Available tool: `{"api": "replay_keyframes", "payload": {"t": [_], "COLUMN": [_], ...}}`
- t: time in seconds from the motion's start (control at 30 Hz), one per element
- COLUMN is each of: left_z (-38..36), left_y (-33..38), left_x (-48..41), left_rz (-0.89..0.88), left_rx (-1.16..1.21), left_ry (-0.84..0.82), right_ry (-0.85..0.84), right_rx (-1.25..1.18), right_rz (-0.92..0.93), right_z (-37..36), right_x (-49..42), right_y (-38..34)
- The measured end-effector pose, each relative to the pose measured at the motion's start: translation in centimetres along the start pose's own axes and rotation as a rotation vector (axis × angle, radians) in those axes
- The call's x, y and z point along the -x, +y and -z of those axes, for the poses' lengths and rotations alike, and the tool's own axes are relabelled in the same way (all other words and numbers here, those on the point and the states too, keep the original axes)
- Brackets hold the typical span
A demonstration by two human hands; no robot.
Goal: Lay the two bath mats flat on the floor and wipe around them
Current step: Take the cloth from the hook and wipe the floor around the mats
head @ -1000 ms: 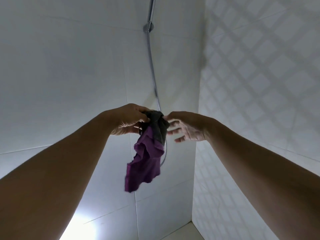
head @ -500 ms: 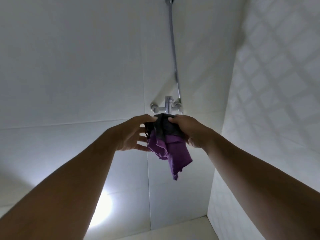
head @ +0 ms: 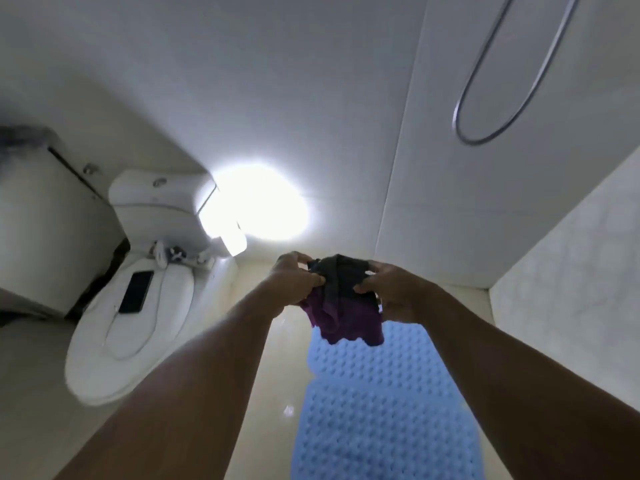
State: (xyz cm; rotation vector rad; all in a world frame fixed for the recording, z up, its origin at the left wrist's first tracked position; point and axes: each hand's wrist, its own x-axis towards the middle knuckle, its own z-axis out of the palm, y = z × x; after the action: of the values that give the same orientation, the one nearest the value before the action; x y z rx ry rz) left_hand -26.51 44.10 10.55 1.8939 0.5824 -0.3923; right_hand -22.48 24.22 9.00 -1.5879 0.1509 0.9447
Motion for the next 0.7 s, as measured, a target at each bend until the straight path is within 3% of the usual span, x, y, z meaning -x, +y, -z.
{"api": "replay_keyframes", "payload": {"t": [0.13,0.43,0.7], "left_z": [-0.6,-8.2,-15.7], "left_y": [-12.1,-43.6,-69.7], "left_x": [-3.1,-13.4,-25.5], "left_rz": [0.132,0.295,0.433], "left_rx": [-0.034,-0.118,-0.346], "left_ry": [0.028,0.032,-0.062], "right_ry": [-0.096,0.021,-0.202], "right_rx": [0.153,0.244,0.514], "right_rz": [-0.144,-0.292,-0.393], "right_z": [-5.0,-14.9,-19.0], "right_x": [-5.5,-22.8,-41.8], "right_y": [8.9,37.5,62.4]}}
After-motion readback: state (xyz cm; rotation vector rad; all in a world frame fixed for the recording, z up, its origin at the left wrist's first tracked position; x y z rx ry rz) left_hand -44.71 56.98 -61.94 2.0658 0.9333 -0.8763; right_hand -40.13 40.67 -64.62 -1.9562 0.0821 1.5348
